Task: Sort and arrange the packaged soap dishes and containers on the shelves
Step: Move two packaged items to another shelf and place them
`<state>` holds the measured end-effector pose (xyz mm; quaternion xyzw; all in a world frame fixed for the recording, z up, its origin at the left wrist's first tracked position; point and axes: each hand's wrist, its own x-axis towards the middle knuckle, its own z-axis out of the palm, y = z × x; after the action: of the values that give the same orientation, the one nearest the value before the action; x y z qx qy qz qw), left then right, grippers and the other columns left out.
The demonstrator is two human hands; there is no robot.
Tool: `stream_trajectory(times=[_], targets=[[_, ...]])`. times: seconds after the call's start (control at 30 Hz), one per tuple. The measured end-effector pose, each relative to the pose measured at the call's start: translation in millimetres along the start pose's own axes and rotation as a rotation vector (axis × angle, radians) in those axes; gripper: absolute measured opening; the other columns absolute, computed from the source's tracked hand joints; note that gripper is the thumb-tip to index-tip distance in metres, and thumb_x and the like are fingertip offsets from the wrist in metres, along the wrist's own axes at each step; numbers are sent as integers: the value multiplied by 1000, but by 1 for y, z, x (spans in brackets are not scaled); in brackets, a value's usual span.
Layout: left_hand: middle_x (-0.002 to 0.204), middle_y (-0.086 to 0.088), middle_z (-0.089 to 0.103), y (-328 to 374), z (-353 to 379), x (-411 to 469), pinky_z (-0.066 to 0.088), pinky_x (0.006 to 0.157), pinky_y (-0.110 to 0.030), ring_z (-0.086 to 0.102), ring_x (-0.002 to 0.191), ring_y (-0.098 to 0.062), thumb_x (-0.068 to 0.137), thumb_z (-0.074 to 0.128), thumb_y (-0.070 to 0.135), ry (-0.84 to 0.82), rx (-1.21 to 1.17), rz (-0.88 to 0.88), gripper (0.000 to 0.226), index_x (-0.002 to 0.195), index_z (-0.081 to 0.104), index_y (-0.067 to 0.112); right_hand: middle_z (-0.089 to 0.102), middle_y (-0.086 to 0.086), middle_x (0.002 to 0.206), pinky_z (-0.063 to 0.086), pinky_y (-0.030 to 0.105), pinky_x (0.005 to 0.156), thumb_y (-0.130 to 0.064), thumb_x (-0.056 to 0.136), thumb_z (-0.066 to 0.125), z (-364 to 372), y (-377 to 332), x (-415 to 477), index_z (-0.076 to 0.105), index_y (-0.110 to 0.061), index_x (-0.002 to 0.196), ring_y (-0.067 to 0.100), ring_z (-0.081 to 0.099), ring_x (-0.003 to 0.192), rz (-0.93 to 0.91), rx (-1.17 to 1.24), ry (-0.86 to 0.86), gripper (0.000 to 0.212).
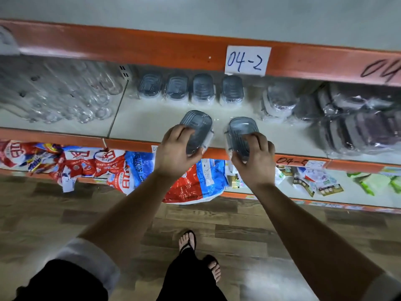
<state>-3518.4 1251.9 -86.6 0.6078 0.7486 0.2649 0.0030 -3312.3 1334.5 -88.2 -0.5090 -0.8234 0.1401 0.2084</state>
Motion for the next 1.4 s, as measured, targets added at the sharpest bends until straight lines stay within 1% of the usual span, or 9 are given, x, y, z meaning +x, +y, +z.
stream_trajectory(times=[0.17, 0.43, 0.53, 0.83, 1.0, 1.13, 1.27, 1.33, 1.4], targets=[[116, -10, 61, 31, -57, -31, 55, 80, -33, 61, 105, -26, 81, 63, 42, 91, -5, 70, 49, 114, 68, 7, 53, 17, 123, 45, 45, 87, -43, 80, 50, -50, -24, -46, 58, -4, 120, 40, 50, 107, -11, 116, 35, 56], [116, -10, 61, 67, -135, -62, 57, 80, -39, 62, 106, -25, 81, 64, 41, 220, -38, 166, 47, 115, 68, 9, 54, 14, 122, 43, 42, 92, -32, 81, 60, -120, -57, -82, 60, -4, 117, 35, 51, 110, -134, 225, 184, 45], [116, -9, 62, 72, -155, -61, 57, 79, -33, 62, 104, -23, 81, 63, 44, 281, -24, 202, 49, 115, 68, 9, 52, 11, 125, 42, 36, 94, -29, 80, 64, -141, -61, -82, 60, -9, 119, 31, 48, 117, -188, 307, 223, 43], [121, -7, 58, 70, -216, -9, 57, 82, -33, 60, 106, -21, 78, 63, 41, 462, 36, 201, 55, 119, 67, 5, 50, 12, 123, 46, 40, 95, -40, 78, 62, -195, -96, -11, 63, -8, 116, 30, 50, 116, -271, 334, 297, 49], [123, -10, 56, 54, -237, 26, 55, 85, -34, 59, 111, -25, 76, 60, 40, 476, 30, 197, 57, 119, 67, 4, 52, 19, 116, 48, 44, 93, -12, 72, 80, -204, -115, 42, 66, -2, 110, 39, 54, 106, -322, 183, 219, 42], [126, -10, 56, 37, -254, 55, 53, 91, -34, 54, 118, -24, 76, 58, 43, 478, 12, 187, 60, 122, 66, 4, 53, 14, 117, 43, 34, 93, -15, 78, 74, -202, -130, 76, 66, -6, 116, 33, 50, 110, -308, 136, 140, 40], [127, -10, 56, 17, -277, 92, 52, 91, -33, 55, 116, -23, 74, 58, 43, 481, 27, 215, 61, 124, 65, 8, 67, 17, 106, 42, 48, 103, -3, 79, 61, -193, -145, 106, 70, -2, 109, 43, 54, 111, -372, 69, 183, 31], [126, -10, 56, 7, -289, 112, 55, 88, -35, 57, 113, -25, 73, 59, 41, 493, 31, 238, 62, 125, 64, 8, 67, 13, 116, 35, 49, 109, 1, 82, 56, -186, -152, 120, 69, -7, 114, 39, 49, 122, -289, 2, 148, 35], [126, -12, 55, -5, -301, 133, 55, 88, -38, 57, 114, -26, 73, 60, 40, 510, 15, 268, 62, 125, 63, 7, 65, 11, 119, 38, 45, 104, -1, 80, 55, -178, -160, 131, 66, -10, 115, 36, 48, 121, -198, -3, 144, 37]])
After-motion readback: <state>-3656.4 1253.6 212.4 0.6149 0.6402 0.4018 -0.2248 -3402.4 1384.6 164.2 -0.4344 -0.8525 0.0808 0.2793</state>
